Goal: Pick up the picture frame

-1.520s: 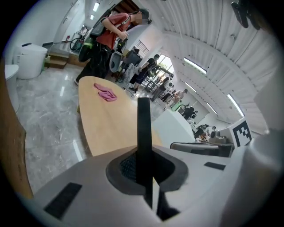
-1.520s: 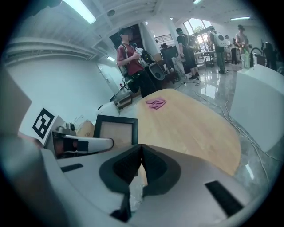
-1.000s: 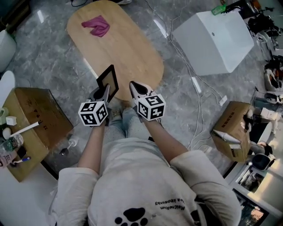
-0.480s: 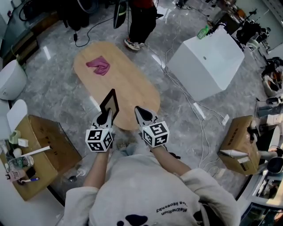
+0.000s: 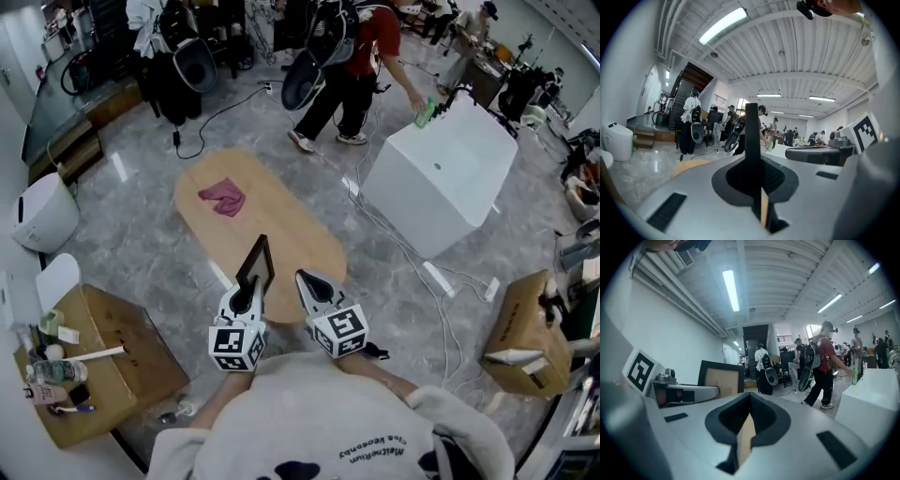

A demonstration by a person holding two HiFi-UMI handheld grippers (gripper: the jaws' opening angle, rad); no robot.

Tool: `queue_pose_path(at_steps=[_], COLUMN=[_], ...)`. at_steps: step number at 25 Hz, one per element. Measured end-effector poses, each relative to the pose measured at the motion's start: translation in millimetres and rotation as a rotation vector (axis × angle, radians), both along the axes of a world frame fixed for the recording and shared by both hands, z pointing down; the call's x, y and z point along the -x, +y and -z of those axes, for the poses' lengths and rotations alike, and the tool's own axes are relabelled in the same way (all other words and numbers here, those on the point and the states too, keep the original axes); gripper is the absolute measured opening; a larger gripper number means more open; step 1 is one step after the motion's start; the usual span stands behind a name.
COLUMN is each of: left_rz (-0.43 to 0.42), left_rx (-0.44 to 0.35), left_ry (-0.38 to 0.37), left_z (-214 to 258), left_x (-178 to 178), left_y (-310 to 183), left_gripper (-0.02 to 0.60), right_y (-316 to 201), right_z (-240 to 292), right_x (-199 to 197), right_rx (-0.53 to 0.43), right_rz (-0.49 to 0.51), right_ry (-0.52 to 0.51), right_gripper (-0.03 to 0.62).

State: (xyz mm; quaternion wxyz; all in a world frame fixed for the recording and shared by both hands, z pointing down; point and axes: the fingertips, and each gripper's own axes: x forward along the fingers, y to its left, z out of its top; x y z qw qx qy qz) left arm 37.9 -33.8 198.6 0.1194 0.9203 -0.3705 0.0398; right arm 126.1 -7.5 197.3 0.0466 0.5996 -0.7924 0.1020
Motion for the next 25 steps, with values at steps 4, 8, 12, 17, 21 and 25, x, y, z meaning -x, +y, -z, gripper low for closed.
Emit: queue_pose_path(at_steps=[4,8,12,17,21,25], left_rz=[0.013,0.021,0.036,0.038,0.044,0.036], left_rx=[-0.012,0.013,-0.004,-0.030,-0.048,-0.053], left_ry=[-0.019,-0.015,-0.009,-0.018,-0.016,-0.019], left_z=[-7.3,-17.5,-13.5,-12.3,-10.5,-12.0], left_x=[2.0,6.6,7.6,3.2,1.2,-7.0], left_y=[7.8,12.0,11.3,15.1,16.3,19.1], left_gripper=[0.018,0.018,0.018,0.018,0.018,0.018], right_y=[9.1,12.0,15.5,19.6,18.9,19.8], right_z=[-8.8,-15.2,-16.9,-16.2,-13.2,-11.7], right_x=[0.0,-0.1,1.0,1.2,-3.8,-14.6], right_rx=[0.001,0.015,0.014,-0.009,-0.031,-0.041], right_rz=[0.020,0.041,0.059,0.083,0.082,0.072], right_ry=[0.012,0.011,0.025,0.041,0.048,0.054], right_gripper=[0.008,0.008,0.008,0.008,0.008,0.008])
